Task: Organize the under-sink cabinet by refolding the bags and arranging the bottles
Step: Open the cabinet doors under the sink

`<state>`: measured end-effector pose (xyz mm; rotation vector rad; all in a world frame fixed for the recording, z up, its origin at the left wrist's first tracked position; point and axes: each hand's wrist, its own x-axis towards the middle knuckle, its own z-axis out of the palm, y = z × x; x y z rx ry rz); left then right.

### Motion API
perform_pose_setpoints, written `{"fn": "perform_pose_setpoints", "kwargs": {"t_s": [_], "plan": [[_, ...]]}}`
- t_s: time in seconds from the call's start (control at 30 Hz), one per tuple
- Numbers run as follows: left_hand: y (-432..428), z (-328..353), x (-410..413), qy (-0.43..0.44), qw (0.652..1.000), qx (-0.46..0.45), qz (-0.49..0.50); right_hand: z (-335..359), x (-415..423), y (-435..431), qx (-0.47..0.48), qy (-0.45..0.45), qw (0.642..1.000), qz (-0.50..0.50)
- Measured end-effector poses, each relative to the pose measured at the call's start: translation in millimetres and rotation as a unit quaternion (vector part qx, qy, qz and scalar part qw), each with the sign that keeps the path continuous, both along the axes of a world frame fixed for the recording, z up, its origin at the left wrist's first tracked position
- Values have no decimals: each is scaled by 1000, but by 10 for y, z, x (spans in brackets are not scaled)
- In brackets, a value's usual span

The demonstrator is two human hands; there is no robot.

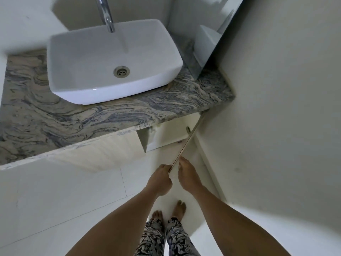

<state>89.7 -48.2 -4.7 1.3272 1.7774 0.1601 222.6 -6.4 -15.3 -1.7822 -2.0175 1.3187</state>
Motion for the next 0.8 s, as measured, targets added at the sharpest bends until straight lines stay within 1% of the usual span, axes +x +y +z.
{"fn": "perform_pose_setpoints", "kwargs": {"t_s": [0.1, 0.2, 0.4, 0.47, 0.57, 0.67, 0.73, 0.8], "plan": [[-27, -30, 217, -11, 999, -3, -42, 45, 170, -175, -38, 13, 997, -67], [46, 14, 458, -24, 997, -9, -68, 9, 418, -273, -51, 31, 990, -131], [230, 14, 1073, 8, 980, -37, -197, -51, 1141, -359, -21, 44, 982, -182], [309, -25, 1316, 24, 971, -37, -235, -4, 1380, -334, -15, 33, 979, -201], [410, -46, 1707, 37, 961, -22, -271, 25, 1734, -263, 5, -6, 980, -201], [505, -19, 2082, 84, 948, 26, -306, -1, 2073, -134, 9, -30, 978, -207], [621, -35, 2287, 112, 939, 48, -323, -9, 2280, 10, 14, -83, 978, -189], [748, -33, 2458, 121, 933, 44, -337, -6, 2465, 138, 29, -151, 976, -153]]}}
